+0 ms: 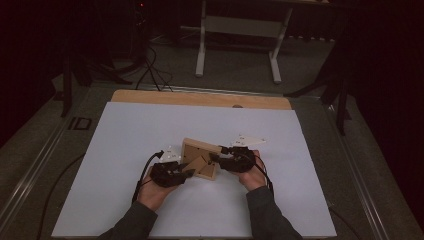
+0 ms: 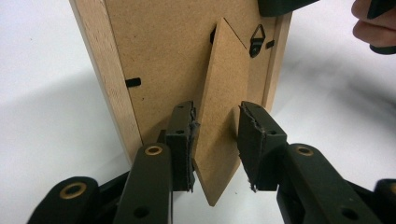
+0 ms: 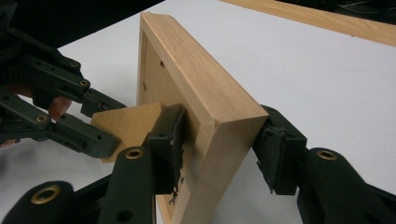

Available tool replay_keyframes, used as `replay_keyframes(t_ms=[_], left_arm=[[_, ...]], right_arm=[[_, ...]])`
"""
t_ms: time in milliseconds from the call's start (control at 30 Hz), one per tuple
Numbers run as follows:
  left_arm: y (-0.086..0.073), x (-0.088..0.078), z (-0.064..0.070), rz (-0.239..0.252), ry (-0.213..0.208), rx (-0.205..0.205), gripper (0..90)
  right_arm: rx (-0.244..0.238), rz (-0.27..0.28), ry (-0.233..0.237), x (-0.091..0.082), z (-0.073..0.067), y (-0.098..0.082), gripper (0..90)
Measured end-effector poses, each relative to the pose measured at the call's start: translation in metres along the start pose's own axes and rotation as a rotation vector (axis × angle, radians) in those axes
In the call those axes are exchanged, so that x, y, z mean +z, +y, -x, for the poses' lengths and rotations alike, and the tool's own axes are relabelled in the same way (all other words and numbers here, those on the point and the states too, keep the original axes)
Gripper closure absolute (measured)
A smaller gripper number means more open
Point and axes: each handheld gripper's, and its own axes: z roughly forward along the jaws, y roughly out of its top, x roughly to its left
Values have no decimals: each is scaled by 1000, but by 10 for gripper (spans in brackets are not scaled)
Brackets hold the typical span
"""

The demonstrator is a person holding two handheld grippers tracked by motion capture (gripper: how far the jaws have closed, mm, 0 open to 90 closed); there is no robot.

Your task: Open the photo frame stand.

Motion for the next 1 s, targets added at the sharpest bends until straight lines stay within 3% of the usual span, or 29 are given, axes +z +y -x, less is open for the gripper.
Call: replay_keyframes(t_ms=[200,767,1000], left_arm=[[0,0,-1,-6,6,3,683],[2,9,-10,-9,78,-20,682],[4,13,-11,-5,108,-10,680]], right_arm=[[-34,1,-17,-1,-4,1,545],[-109,28,-91,1,-17,5,586],[-113,31,-128,3,-20,6,584]])
